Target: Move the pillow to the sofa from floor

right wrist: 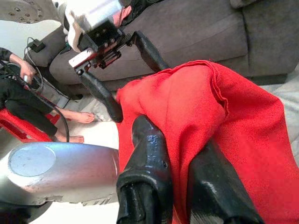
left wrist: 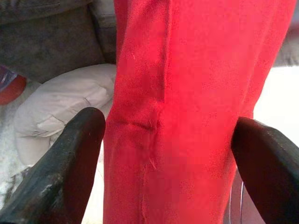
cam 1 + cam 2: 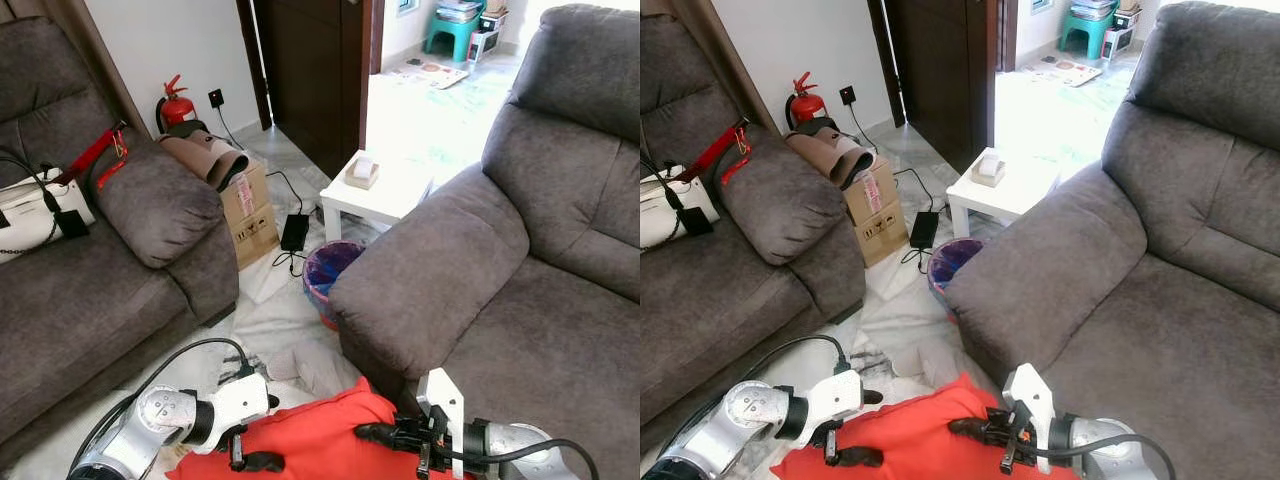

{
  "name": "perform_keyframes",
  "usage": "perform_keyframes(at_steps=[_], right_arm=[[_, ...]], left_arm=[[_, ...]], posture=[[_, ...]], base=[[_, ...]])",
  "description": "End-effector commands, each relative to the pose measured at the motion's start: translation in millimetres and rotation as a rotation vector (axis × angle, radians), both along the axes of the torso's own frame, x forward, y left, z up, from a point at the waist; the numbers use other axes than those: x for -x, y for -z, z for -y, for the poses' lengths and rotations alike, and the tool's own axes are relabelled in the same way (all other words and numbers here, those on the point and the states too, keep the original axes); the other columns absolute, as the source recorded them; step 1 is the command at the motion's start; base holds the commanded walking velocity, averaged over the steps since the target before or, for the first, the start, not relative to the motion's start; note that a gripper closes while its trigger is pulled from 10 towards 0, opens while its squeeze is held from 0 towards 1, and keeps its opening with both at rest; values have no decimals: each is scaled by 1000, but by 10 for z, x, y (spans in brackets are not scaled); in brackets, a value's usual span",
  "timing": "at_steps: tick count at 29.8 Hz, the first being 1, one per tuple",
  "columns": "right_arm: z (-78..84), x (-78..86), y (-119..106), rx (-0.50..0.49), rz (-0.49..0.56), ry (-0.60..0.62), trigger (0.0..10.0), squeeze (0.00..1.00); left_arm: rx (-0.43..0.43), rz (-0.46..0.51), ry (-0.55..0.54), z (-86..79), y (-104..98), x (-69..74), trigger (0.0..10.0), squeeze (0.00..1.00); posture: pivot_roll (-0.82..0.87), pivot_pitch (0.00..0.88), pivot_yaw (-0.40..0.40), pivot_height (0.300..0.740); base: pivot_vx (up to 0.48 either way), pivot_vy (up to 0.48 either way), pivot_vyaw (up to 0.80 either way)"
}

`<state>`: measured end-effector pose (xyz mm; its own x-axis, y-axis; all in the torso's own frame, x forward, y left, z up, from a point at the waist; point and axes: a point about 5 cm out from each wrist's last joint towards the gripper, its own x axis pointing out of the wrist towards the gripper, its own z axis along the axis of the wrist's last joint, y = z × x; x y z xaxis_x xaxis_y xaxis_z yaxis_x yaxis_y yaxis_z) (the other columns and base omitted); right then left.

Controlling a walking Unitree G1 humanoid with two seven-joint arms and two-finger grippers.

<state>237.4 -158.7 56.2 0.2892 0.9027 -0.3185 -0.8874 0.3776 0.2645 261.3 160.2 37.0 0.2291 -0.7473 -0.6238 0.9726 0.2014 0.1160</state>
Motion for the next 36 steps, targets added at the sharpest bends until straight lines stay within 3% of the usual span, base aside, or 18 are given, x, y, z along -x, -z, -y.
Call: perform_keyframes(at_steps=[1,7,8,15,22,29,32,36], right_arm=[[-122,-39,-233,-92,93,-66,10000,0],[-73,-52,-244,-80,93,-63,10000,0],[-52,-56,-262,-81,97,-60,10000,0],[-14,-52,-275,-76,95,-56,10000,0],[43,-61,-301,-77,95,-45,10000,0],[56,-65,-313,-73,97,-49,10000,0],[63,-66,-318,-74,97,-48,10000,0],[56,-67,-335,-81,99,-49,10000,0]], left_arm=[[-88,-66,28,-142,149,137,10000,0],[-207,-38,19,-274,308,210,10000,0],[-222,7,-29,-307,327,180,10000,0],[-223,74,-135,-359,362,120,10000,0],[-274,8,-78,-413,581,361,10000,0],[-344,64,-127,-484,646,368,10000,0],[-327,110,-193,-480,641,324,10000,0],[-317,92,-220,-472,675,346,9608,0]], posture=[[57,128,89,740],[58,131,90,740],[58,132,91,740],[56,133,89,740],[54,135,87,740],[52,136,83,740],[51,137,81,740],[45,138,78,740]], base=[[0,0,0],[0,0,0],[0,0,0],[0,0,0],[0,0,0],[0,0,0],[0,0,0],[0,0,0]])
